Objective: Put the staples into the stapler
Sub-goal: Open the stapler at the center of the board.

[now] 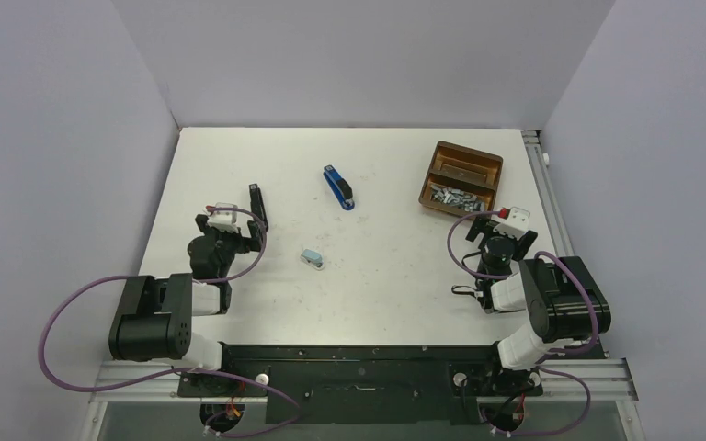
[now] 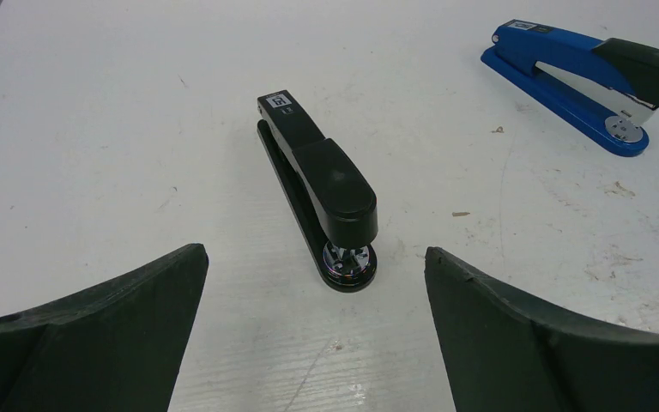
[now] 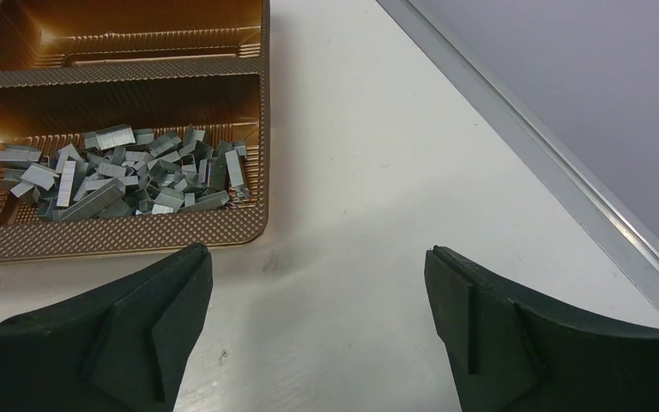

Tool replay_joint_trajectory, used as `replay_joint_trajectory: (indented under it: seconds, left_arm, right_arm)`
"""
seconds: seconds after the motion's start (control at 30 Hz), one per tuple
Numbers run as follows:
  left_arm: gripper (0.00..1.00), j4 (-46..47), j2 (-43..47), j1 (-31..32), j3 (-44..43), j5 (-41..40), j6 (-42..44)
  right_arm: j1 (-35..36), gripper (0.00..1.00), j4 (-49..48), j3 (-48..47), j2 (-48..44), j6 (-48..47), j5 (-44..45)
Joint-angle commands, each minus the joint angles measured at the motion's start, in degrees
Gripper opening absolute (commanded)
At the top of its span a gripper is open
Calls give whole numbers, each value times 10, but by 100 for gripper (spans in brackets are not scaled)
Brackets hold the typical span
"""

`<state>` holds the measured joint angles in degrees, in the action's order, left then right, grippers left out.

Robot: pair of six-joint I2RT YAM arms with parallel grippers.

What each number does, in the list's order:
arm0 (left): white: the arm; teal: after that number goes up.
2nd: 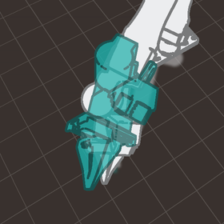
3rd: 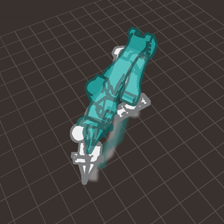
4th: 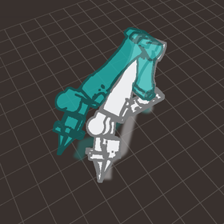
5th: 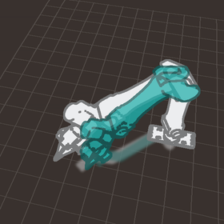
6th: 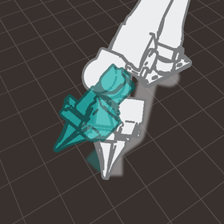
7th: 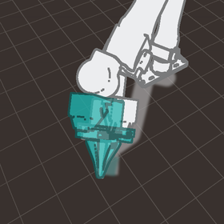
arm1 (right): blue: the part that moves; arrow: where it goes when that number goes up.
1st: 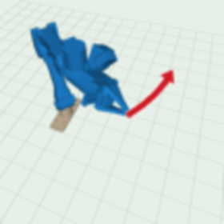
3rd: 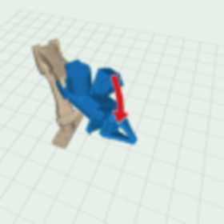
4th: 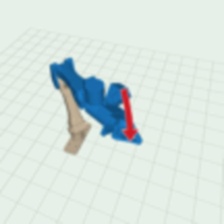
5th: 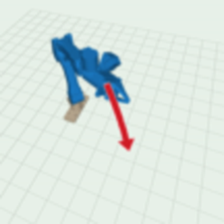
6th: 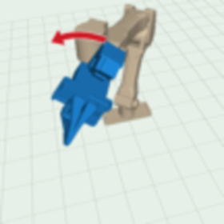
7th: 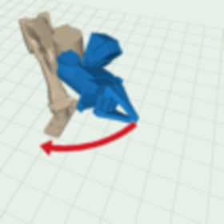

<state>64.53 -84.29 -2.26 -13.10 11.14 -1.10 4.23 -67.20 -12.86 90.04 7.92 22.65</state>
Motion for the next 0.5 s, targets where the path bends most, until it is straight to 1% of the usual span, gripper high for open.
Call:
replay_joint_trajectory:
  seconds: [0.0,0.2,0.27,0.3,0.33,0.37,0.4,0.47]
  left_arm:
    - [96,18,0,2,0,2,-6]
    - [96,16,0,1,-2,4,-6]
    - [96,15,8,-11,-2,23,-13]
    - [96,-17,17,-16,-12,22,-17]
    - [96,-21,21,-16,-17,18,-23]
    - [96,-42,29,-22,-27,33,-27]
    - [96,-83,38,-30,-46,51,-32]
    - [96,-190,55,-45,-101,60,-46]
  right_arm:
    - [5,94,-30,-2,-5,-1,1]
    - [5,94,-30,-3,-4,-2,2]
    - [5,94,-30,-3,-4,-1,1]
    - [5,94,-29,-3,-4,-1,1]
    - [5,94,-30,-3,-3,-2,1]
    - [5,94,-29,-3,-4,-1,2]
    - [5,94,-29,-3,-4,-1,1]
    - [5,94,-27,-5,-3,-1,2]
